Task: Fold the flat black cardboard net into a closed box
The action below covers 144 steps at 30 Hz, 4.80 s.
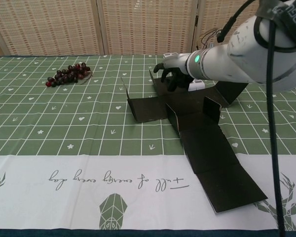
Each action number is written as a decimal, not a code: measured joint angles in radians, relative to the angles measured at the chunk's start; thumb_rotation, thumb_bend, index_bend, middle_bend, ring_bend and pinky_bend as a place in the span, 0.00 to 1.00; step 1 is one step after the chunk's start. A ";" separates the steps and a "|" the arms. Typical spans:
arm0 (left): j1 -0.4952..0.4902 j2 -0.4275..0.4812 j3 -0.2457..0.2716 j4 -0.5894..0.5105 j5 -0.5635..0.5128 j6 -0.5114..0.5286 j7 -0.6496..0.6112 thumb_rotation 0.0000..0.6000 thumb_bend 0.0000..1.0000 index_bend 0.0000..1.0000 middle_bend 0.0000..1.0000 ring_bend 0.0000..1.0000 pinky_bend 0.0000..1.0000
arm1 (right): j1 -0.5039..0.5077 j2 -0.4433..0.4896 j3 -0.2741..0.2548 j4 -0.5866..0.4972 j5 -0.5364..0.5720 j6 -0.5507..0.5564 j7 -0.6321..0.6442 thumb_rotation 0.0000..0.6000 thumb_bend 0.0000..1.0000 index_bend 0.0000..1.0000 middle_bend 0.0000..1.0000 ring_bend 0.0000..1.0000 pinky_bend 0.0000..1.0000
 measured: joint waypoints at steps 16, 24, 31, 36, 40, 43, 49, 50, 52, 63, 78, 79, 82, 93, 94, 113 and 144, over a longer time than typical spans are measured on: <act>0.008 0.003 0.002 -0.002 -0.008 0.002 0.005 1.00 0.12 0.20 0.11 0.09 0.12 | 0.055 -0.086 0.011 0.105 -0.035 -0.149 0.023 1.00 0.84 0.00 0.17 0.82 1.00; 0.010 0.003 0.001 -0.004 -0.010 0.002 0.008 1.00 0.12 0.20 0.11 0.09 0.12 | 0.052 -0.067 0.040 -0.019 -0.222 -0.185 0.107 1.00 0.84 0.00 0.19 0.82 1.00; 0.012 0.005 0.001 -0.007 -0.005 0.007 0.008 1.00 0.12 0.20 0.11 0.09 0.12 | -0.003 -0.005 0.058 -0.193 -0.463 -0.147 0.177 1.00 0.84 0.00 0.21 0.82 1.00; 0.009 0.003 0.001 -0.011 0.000 0.004 0.012 1.00 0.12 0.20 0.11 0.09 0.12 | -0.080 0.076 0.034 -0.363 -0.680 -0.099 0.231 1.00 0.84 0.00 0.25 0.82 1.00; 0.007 0.004 0.000 -0.015 0.003 0.004 0.016 1.00 0.12 0.20 0.11 0.09 0.12 | -0.145 0.144 -0.006 -0.471 -0.829 -0.073 0.285 1.00 0.84 0.03 0.29 0.82 1.00; 0.006 0.005 -0.001 -0.019 0.004 0.004 0.020 1.00 0.12 0.20 0.11 0.09 0.12 | -0.186 0.186 -0.043 -0.520 -0.926 -0.059 0.326 1.00 0.84 0.05 0.31 0.83 1.00; 0.002 0.003 -0.001 -0.025 0.012 0.002 0.026 1.00 0.12 0.20 0.11 0.09 0.12 | -0.236 0.235 -0.118 -0.553 -1.045 -0.049 0.376 1.00 0.85 0.05 0.31 0.83 1.00; 0.002 0.003 0.000 -0.026 0.013 0.004 0.027 1.00 0.12 0.20 0.11 0.09 0.12 | -0.239 0.241 -0.131 -0.550 -1.056 -0.051 0.372 1.00 0.85 0.05 0.32 0.83 1.00; 0.005 0.005 0.000 -0.027 0.012 0.006 0.028 1.00 0.12 0.20 0.11 0.09 0.12 | -0.243 0.251 -0.152 -0.544 -1.075 -0.052 0.355 1.00 0.85 0.05 0.32 0.83 1.00; 0.005 0.002 0.001 -0.032 0.013 0.005 0.034 1.00 0.12 0.20 0.11 0.09 0.11 | -0.261 0.280 -0.156 -0.432 -1.070 -0.001 0.274 1.00 0.80 0.06 0.33 0.83 1.00; 0.000 0.000 -0.001 -0.018 0.010 -0.003 0.018 1.00 0.12 0.20 0.11 0.09 0.11 | -0.286 0.235 -0.097 -0.478 -0.882 0.133 0.108 1.00 0.19 0.07 0.32 0.83 1.00; 0.000 0.000 -0.001 -0.018 0.012 -0.002 0.016 1.00 0.12 0.20 0.11 0.09 0.11 | -0.284 0.224 -0.097 -0.475 -0.854 0.140 0.081 1.00 0.19 0.09 0.33 0.83 1.00; 0.000 0.000 0.000 -0.015 0.017 0.001 0.011 1.00 0.12 0.20 0.11 0.09 0.11 | -0.275 0.175 -0.098 -0.454 -0.757 0.160 -0.006 1.00 0.21 0.15 0.36 0.83 1.00; 0.001 -0.002 0.001 -0.005 0.011 -0.003 0.002 1.00 0.12 0.20 0.11 0.09 0.11 | -0.221 0.055 -0.105 -0.333 -0.609 0.159 -0.121 1.00 0.45 0.38 0.41 0.84 1.00; 0.001 -0.002 0.001 -0.004 0.011 -0.004 0.001 1.00 0.12 0.20 0.11 0.08 0.11 | -0.220 0.053 -0.107 -0.331 -0.611 0.159 -0.123 1.00 0.46 0.40 0.41 0.84 1.00; -0.005 -0.007 0.002 -0.004 0.003 -0.019 0.006 1.00 0.12 0.20 0.10 0.08 0.11 | -0.222 0.014 -0.104 -0.241 -0.800 0.123 0.009 1.00 0.52 0.49 0.43 0.85 1.00; -0.020 -0.012 0.000 0.007 0.011 -0.031 -0.005 1.00 0.12 0.20 0.10 0.08 0.10 | -0.280 0.162 -0.048 -0.382 -0.456 0.153 -0.010 1.00 0.18 0.00 0.00 0.74 1.00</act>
